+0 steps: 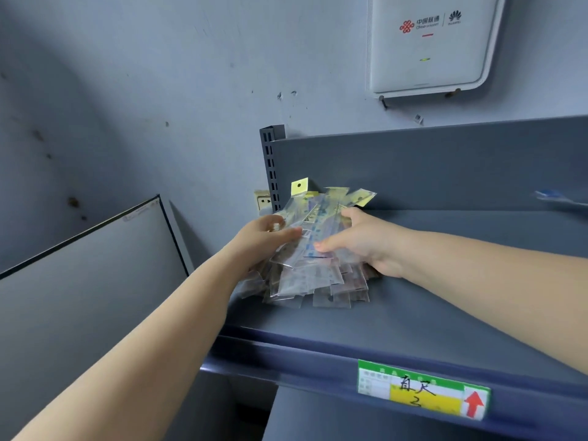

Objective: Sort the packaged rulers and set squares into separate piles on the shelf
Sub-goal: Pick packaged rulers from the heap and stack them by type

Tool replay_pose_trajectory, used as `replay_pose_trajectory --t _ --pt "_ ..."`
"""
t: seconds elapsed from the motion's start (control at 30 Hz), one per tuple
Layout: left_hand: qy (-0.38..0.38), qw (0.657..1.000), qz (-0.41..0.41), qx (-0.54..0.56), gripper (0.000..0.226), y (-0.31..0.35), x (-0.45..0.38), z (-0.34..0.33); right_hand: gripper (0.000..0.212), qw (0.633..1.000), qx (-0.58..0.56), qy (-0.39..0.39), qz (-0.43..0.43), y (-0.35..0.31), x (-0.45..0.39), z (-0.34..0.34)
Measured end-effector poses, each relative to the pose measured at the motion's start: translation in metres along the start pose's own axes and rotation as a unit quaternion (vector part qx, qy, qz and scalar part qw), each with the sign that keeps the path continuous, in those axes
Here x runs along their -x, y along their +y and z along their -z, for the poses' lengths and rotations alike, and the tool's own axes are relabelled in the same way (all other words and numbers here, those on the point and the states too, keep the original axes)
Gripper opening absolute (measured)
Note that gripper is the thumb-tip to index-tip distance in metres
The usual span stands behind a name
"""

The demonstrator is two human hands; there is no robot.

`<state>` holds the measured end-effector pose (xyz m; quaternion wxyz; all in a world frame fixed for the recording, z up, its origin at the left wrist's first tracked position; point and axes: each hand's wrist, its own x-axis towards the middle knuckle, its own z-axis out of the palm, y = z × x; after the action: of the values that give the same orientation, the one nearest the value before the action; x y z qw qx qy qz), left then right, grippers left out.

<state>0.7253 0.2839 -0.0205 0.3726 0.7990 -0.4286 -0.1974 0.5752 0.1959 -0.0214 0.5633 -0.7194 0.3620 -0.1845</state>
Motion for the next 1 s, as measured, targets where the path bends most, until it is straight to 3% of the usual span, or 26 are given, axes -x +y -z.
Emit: replay_pose_trajectory --t 0.1,0.27,0.37,0.43,0.53,0.6,0.7,0.83,0.9,1.0 --pt "0.015 0.999 -0.027 0.018 0.052 -0.003 0.002 0.001 0.084 1.000 -0.020 0.015 -0.007 0.000 0.000 0.000" --pt "0.040 0.997 -0.070 -0.002 0.045 -0.008 0.007 0.000 0.024 0.994 0.084 0.063 0.009 0.003 0.005 0.011" --pt "0.071 0.993 -0.087 -0.032 0.042 -0.012 0.008 0.000 0.031 0.989 0.126 0.072 0.006 -0.001 0.008 0.012" --pt "0.099 0.987 -0.102 -0.080 0.046 -0.009 0.009 0.000 0.048 0.980 0.179 0.088 0.001 -0.008 0.012 0.009" --pt "0.147 0.966 -0.134 -0.165 0.053 -0.001 0.015 -0.004 0.061 0.939 0.330 0.095 0.012 -0.016 0.019 0.003" --pt "0.158 0.954 -0.152 -0.207 0.053 0.003 0.020 -0.006 0.059 0.929 0.358 0.096 0.018 -0.018 0.020 0.004" --pt "0.139 0.958 -0.134 -0.212 0.051 0.008 0.022 -0.009 0.042 0.938 0.330 0.106 0.033 -0.017 0.025 0.013" --pt "0.074 0.989 -0.073 -0.109 0.057 0.010 0.015 -0.008 0.028 0.952 0.267 0.129 0.075 -0.013 0.035 0.030" --pt "0.061 0.990 -0.060 -0.110 0.060 0.011 0.012 -0.008 0.029 0.974 0.174 0.132 0.065 -0.011 0.040 0.044" --pt "0.067 0.988 -0.065 -0.126 0.059 0.015 0.012 -0.011 0.012 0.992 0.023 0.117 0.042 -0.010 0.049 0.060"
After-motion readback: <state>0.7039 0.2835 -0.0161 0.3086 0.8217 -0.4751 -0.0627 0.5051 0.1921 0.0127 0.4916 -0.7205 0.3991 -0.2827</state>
